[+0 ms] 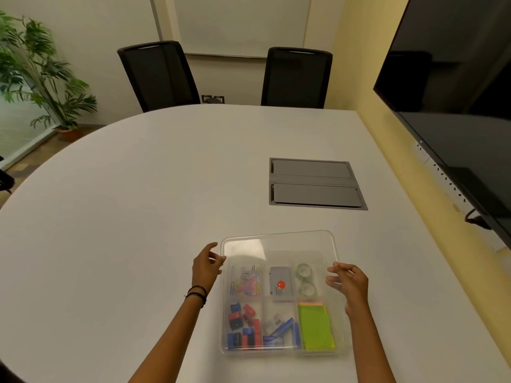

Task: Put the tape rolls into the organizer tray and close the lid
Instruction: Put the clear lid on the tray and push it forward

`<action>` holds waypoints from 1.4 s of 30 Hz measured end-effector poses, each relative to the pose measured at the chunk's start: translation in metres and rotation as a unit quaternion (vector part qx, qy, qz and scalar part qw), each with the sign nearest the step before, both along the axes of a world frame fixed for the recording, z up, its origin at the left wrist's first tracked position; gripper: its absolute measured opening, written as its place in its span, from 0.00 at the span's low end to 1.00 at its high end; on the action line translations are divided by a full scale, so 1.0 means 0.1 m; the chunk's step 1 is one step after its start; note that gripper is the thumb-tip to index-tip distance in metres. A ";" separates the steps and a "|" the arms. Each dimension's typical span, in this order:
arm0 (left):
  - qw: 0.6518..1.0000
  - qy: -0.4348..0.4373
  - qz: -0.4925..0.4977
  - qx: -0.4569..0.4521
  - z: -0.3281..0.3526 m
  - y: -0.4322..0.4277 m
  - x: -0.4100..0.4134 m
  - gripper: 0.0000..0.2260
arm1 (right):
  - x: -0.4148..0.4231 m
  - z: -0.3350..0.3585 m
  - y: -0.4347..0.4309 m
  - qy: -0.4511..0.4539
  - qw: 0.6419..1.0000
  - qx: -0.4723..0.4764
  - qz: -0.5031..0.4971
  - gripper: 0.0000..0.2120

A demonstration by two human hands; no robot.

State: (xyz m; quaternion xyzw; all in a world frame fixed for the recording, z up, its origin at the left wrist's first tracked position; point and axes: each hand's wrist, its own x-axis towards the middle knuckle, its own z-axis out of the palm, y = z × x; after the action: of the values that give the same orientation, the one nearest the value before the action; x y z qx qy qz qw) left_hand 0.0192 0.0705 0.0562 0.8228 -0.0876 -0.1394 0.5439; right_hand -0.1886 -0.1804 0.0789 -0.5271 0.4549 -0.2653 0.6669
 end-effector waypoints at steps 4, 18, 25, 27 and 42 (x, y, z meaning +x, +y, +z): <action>1.000 0.007 -0.003 0.025 -0.17 -0.06 -0.04 0.14 | 0.02 -0.12 -0.02 0.024 0.999 0.021 -0.018 0.03; 0.993 0.003 -0.003 0.117 -0.43 -0.22 -0.04 0.12 | 0.08 -0.52 -0.11 0.138 0.989 -0.017 -0.049 0.04; 0.991 0.003 -0.001 0.132 -0.42 -0.21 -0.02 0.13 | 0.17 -0.65 -0.14 0.209 0.975 -0.062 -0.041 0.09; 0.990 0.002 -0.007 0.139 -0.42 -0.19 -0.01 0.13 | 0.20 -0.68 -0.13 0.212 0.975 -0.062 -0.037 0.09; 0.995 0.081 0.029 0.046 -0.50 -0.20 0.12 0.14 | 0.24 -0.76 -0.16 0.229 0.970 -0.063 -0.044 0.07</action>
State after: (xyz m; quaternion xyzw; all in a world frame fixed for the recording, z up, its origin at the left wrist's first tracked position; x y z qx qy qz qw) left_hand 0.0317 0.0503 0.0058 0.8351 -0.0133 -0.1937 0.5146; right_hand -0.1644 -0.1965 0.0029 -0.5941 0.6006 -0.1946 0.4985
